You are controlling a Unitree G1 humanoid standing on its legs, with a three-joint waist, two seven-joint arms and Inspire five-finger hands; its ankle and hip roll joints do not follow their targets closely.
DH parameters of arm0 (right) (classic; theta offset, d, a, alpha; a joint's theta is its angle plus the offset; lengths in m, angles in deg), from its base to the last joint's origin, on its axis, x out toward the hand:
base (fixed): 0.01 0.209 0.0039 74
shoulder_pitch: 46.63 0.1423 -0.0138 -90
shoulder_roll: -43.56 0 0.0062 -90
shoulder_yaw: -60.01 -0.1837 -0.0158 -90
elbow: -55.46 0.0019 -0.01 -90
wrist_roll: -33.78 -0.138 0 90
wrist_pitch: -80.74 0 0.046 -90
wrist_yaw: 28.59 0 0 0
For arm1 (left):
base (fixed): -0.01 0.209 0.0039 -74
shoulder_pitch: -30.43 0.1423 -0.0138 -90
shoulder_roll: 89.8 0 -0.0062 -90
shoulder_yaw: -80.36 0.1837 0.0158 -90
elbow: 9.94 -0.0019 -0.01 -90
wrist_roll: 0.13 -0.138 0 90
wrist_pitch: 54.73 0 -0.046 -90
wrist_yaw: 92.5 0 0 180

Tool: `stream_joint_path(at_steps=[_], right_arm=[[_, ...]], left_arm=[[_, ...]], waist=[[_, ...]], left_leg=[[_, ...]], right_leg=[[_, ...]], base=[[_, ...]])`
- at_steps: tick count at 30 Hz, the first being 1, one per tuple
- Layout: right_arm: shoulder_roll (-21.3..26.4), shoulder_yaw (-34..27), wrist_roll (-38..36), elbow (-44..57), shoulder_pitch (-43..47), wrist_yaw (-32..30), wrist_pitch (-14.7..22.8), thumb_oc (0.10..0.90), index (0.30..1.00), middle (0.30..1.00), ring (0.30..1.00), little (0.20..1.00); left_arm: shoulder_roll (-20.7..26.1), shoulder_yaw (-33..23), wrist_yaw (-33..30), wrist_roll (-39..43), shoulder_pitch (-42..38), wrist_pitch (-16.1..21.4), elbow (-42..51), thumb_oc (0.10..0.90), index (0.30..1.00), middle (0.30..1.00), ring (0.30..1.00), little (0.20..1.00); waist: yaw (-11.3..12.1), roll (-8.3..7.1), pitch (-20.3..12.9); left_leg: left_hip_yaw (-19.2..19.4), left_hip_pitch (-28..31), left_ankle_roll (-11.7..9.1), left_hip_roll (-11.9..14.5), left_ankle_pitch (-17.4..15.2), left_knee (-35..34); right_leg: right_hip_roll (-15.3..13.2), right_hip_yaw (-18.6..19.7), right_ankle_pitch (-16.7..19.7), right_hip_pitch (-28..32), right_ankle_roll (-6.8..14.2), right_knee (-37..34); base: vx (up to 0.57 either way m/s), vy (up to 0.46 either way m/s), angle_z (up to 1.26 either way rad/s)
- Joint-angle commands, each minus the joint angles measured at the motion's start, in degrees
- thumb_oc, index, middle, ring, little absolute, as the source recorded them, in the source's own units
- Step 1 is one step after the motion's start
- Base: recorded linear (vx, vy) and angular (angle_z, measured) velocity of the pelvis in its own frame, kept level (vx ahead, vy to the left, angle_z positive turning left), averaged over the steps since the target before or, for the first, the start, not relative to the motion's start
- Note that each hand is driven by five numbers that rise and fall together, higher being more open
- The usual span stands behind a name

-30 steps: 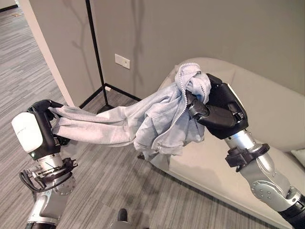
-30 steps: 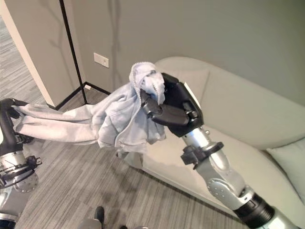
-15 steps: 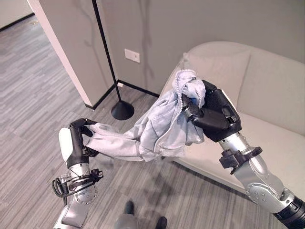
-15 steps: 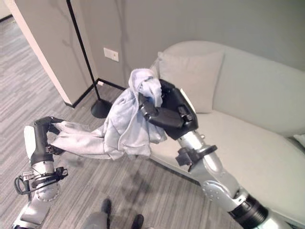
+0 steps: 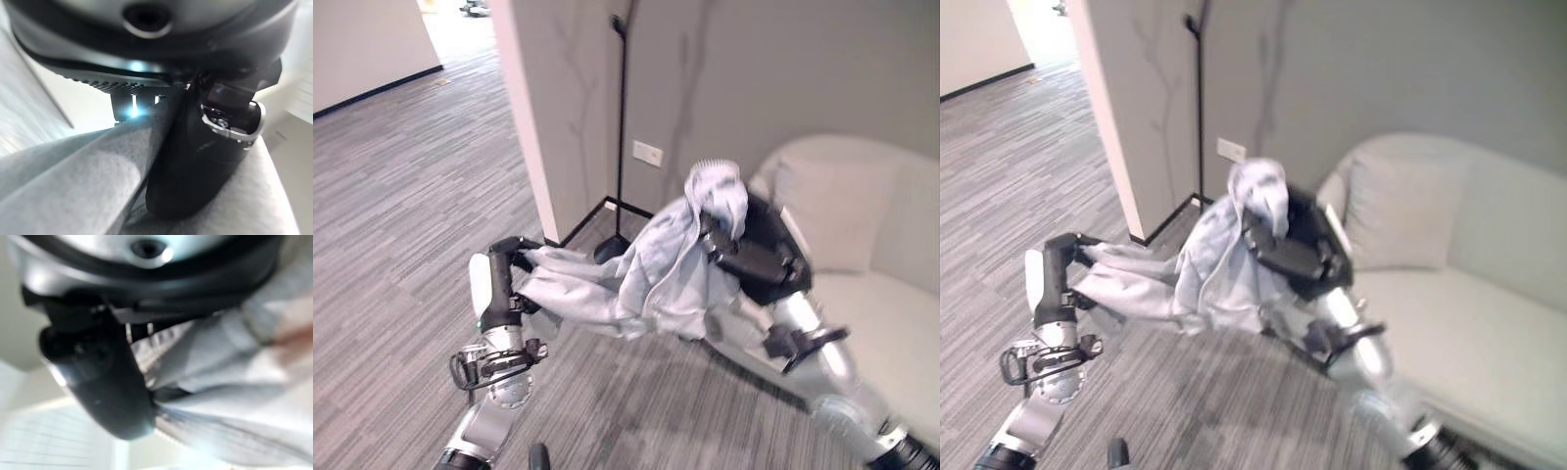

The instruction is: Hang the clothes on the sofa on the clothes rack.

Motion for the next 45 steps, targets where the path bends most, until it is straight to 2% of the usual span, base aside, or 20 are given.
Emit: stream_joint_path(at_steps=[1, 3, 4, 7, 8, 10, 13, 14, 15, 19, 21, 23, 27, 30, 31, 33, 35, 37, 39, 45], right_arm=[[2.1, -5.1, 5.0, 3.9, 11.4, -1.5, 4.8, 0.4, 0.3, 0.3, 0.3, 0.3], [0.6, -4.9, 7.2, 3.7, 12.1, -2.8, 4.7, 0.4, 0.3, 0.3, 0.3, 0.3], [0.2, -4.6, 7.8, 3.5, 12.0, -3.0, 4.9, 0.4, 0.3, 0.3, 0.3, 0.3], [-0.5, -5.8, 7.7, 4.4, 10.4, -2.1, 5.0, 0.4, 0.3, 0.3, 0.3, 0.3], [0.5, -6.6, 7.7, 5.0, 10.0, -1.5, 5.4, 0.4, 0.3, 0.3, 0.3, 0.3], [1.0, -6.6, 7.3, 4.7, 10.3, -1.2, 5.5, 0.4, 0.3, 0.3, 0.3, 0.3], [-0.1, -6.6, 6.9, 4.1, 9.8, -1.4, 5.9, 0.4, 0.3, 0.3, 0.3, 0.3], [-0.1, -6.6, 6.9, 4.1, 9.8, -1.4, 5.9, 0.4, 0.3, 0.3, 0.3, 0.3], [-0.3, -7.5, 7.1, 3.9, 8.6, -1.7, 6.3, 0.4, 0.3, 0.3, 0.3, 0.3], [-0.9, -8.9, 8.7, 4.1, 6.7, -2.5, 6.4, 0.4, 0.3, 0.3, 0.3, 0.3], [-2.0, -11.0, 10.7, 4.6, 4.5, -3.4, 7.1, 0.4, 0.3, 0.3, 0.3, 0.3], [-2.3, -11.2, 11.6, 4.6, 4.6, -3.7, 7.1, 0.4, 0.3, 0.3, 0.3, 0.3], [-1.2, -13.5, 15.7, 4.9, 6.5, -6.5, 8.4, 0.4, 0.3, 0.3, 0.3, 0.3], [-0.9, -13.5, 17.7, 4.4, 7.8, -8.6, 8.5, 0.4, 0.3, 0.3, 0.3, 0.3], [-0.8, -13.1, 19.5, 5.3, 8.1, -9.7, 8.6, 0.4, 0.3, 0.3, 0.3, 0.3], [-0.8, -13.2, 19.5, 5.3, 8.1, -9.8, 8.5, 0.4, 0.3, 0.3, 0.3, 0.3], [-0.1, -14.1, 21.3, 6.2, 8.8, -9.6, 8.7, 0.4, 0.3, 0.3, 0.3, 0.3], [-0.4, -14.4, 23.6, 5.5, 9.7, -10.9, 8.0, 0.4, 0.3, 0.3, 0.3, 0.3], [-1.4, -15.0, 31.7, 2.8, 12.3, -15.8, 6.4, 0.4, 0.3, 0.3, 0.3, 0.3], [-4.7, -16.9, 48.9, 3.7, 13.7, -22.9, 3.5, 0.4, 0.3, 0.3, 0.3, 0.3]], left_arm=[[2.2, -1.3, -0.6, -1.6, -3.0, 4.4, 8.9, 0.4, 0.3, 0.3, 0.3, 0.3], [3.1, -1.7, -0.9, -2.3, -3.0, 3.7, 9.5, 0.4, 0.3, 0.3, 0.3, 0.3], [3.1, -2.0, -1.0, -2.1, -3.0, 3.8, 9.7, 0.4, 0.3, 0.3, 0.3, 0.3], [3.0, -1.9, -0.4, -2.6, -2.5, 3.6, 10.4, 0.4, 0.3, 0.3, 0.3, 0.3], [3.1, -1.6, 0.4, -3.4, -2.3, 3.6, 10.6, 0.4, 0.3, 0.3, 0.3, 0.3], [2.9, -2.3, 0.9, -2.5, -1.8, 2.9, 11.4, 0.4, 0.3, 0.3, 0.3, 0.3], [1.1, -2.3, 1.4, -1.1, -2.4, 2.9, 10.5, 0.4, 0.3, 0.3, 0.3, 0.3], [1.1, -2.3, 1.4, -1.1, -2.5, 2.9, 10.4, 0.4, 0.3, 0.3, 0.3, 0.3], [-0.5, -1.2, 1.6, -0.6, -3.7, 3.1, 8.9, 0.4, 0.3, 0.3, 0.3, 0.3], [-1.6, 0.5, 2.7, -0.9, -4.9, 3.2, 8.4, 0.4, 0.3, 0.3, 0.3, 0.3], [-2.9, 0.7, 2.3, -1.9, -3.5, 3.3, 8.3, 0.4, 0.3, 0.3, 0.3, 0.3], [-3.4, 0.5, 2.2, -1.7, -3.3, 3.4, 8.1, 0.4, 0.3, 0.3, 0.3, 0.3], [-2.6, 1.3, 0.8, -0.8, -5.3, 5.0, 8.2, 0.4, 0.3, 0.3, 0.3, 0.3], [-1.7, 1.6, 0.3, -2.0, -5.6, 4.8, 8.6, 0.4, 0.3, 0.3, 0.3, 0.3], [-1.7, 1.3, 0.5, -2.6, -5.6, 4.9, 9.4, 0.4, 0.3, 0.3, 0.3, 0.3], [-1.6, 1.3, 0.5, -2.6, -5.7, 4.9, 9.4, 0.4, 0.3, 0.3, 0.3, 0.3], [-1.3, 0.9, -0.4, -5.1, -6.4, 4.5, 9.8, 0.4, 0.3, 0.3, 0.3, 0.3], [-0.7, 0.0, -1.9, -6.8, -7.3, 4.0, 9.8, 0.4, 0.3, 0.3, 0.3, 0.3], [0.2, -1.5, -4.6, -9.1, -9.4, 3.6, 9.1, 0.4, 0.3, 0.3, 0.3, 0.3], [1.1, 0.2, -8.4, -16.3, -14.4, 2.2, 7.4, 0.4, 0.3, 0.3, 0.3, 0.3]], waist=[[-0.6, 0.93, -2.1], [-0.7, 0.43, -1.6], [-0.8, 0.4, -1.6], [-1.7, 0.32, -1.8], [-2.8, 0.39, -1.8], [-3.3, 0.51, -1.4], [-4.8, -0.75, -0.4], [-4.8, -0.67, -0.3], [-6.3, -1.35, 0.1], [-7.9, -1.53, 0.0], [-8.9, -1.73, -3.1], [-9.0, -1.29, -4.1], [-8.5, -1.15, -2.9], [-8.0, -2.01, -1.9], [-7.2, -1.99, -1.1], [-7.1, -2.24, -1.2], [-6.5, -1.73, -1.3], [-5.6, -0.99, -1.4], [-4.0, 0.73, -1.4], [-4.6, 1.71, -4.0]], left_leg=[[-2.9, 2.9, 2.6, -1.7, -0.3, -6.6], [-1.8, 4.9, 4.9, -5.1, -1.3, -7.9], [-1.0, 5.8, 5.7, -6.2, -1.8, -8.5], [-0.8, 8.7, 6.9, -8.0, -2.6, -10.7], [-0.7, 10.6, 7.6, -9.0, -3.2, -12.0], [-0.1, 12.3, 7.6, -9.5, -4.1, -12.7], [-1.1, 15.1, 7.7, -11.3, -5.9, -13.0], [-1.1, 15.2, 7.6, -11.2, -5.9, -13.0], [-2.3, 17.1, 7.8, -12.2, -7.5, -13.3], [-4.3, 19.3, 7.7, -12.4, -9.8, -12.9], [-4.9, 23.7, 7.3, -11.5, -14.2, -10.8], [-4.9, 23.9, 6.9, -10.8, -14.9, -9.2], [-4.8, 11.7, 3.5, -5.6, -3.5, 19.4], [-3.4, 7.6, 4.3, -4.0, -1.8, 27.7], [-0.9, 3.6, 4.9, -2.3, -3.7, 27.0], [-0.6, 3.6, 5.1, -2.6, -3.4, 26.7], [-0.3, 2.3, 5.4, -4.5, -6.8, 13.9], [-3.0, 1.9, 4.8, -7.2, -3.6, 2.3], [-9.5, 0.1, 3.1, -8.8, 1.8, -7.3], [-10.2, 2.9, 3.4, -9.4, 2.9, -10.4]], right_leg=[[-3.1, 1.6, -4.4, -0.2, 3.2, 9.1], [-6.0, 1.3, 1.5, -2.9, 3.2, 13.7], [-6.6, 0.1, 1.4, -3.1, 3.1, 14.9], [-2.7, 1.5, -2.0, -5.0, 1.4, 17.4], [3.4, 3.0, -6.3, -7.3, 0.3, 17.5], [9.1, 1.9, -10.8, -9.5, -1.0, 15.5], [15.8, 3.3, -10.2, -13.0, -1.2, 9.5], [15.9, 3.3, -10.2, -12.9, -1.2, 9.4], [18.5, 6.3, -8.0, -15.5, -0.8, 4.8], [17.7, 7.9, -4.4, -18.0, 0.6, 0.9], [19.3, 8.5, -6.1, -14.3, -1.6, 2.1], [19.8, 8.6, -6.6, -13.4, -2.0, 2.0], [21.7, 9.0, -7.7, -7.1, -5.7, -2.1], [21.6, 9.1, -8.6, -5.0, -6.9, -3.5], [20.7, 10.5, -9.6, -2.0, -6.9, -4.7], [20.4, 10.6, -9.4, -2.1, -6.8, -4.7], [19.3, 12.3, -9.6, -0.4, -5.0, -6.4], [19.3, 13.7, -10.1, 0.7, -4.3, -7.5], [20.2, 15.2, -11.6, 3.0, -4.1, -7.9], [19.3, 16.2, -14.1, 5.7, -3.4, -6.6]], base=[[0.12, 0.425, 0.25], [0.12, 0.429, 0.1], [0.18, 0.445, -0.08], [0.19, 0.323, -0.1], [0.2, 0.236, 0.04], [0.22, 0.197, -0.02], [0.18, 0.076, -0.06], [0.28, 0.072, -0.07], [0.2, 0.044, 0.08], [0.32, 0.001, 0.46], [0.61, -0.074, 0.73], [0.45, -0.094, 0.47], [0.21, -0.179, -0.03], [0.15, -0.099, -0.26], [0.15, 0.025, -0.47], [0.15, 0.061, -0.33], [0.23, 0.204, -0.37], [0.2, 0.191, -0.38], [0.27, 0.169, -0.64], [0.24, 0.136, -0.43]])
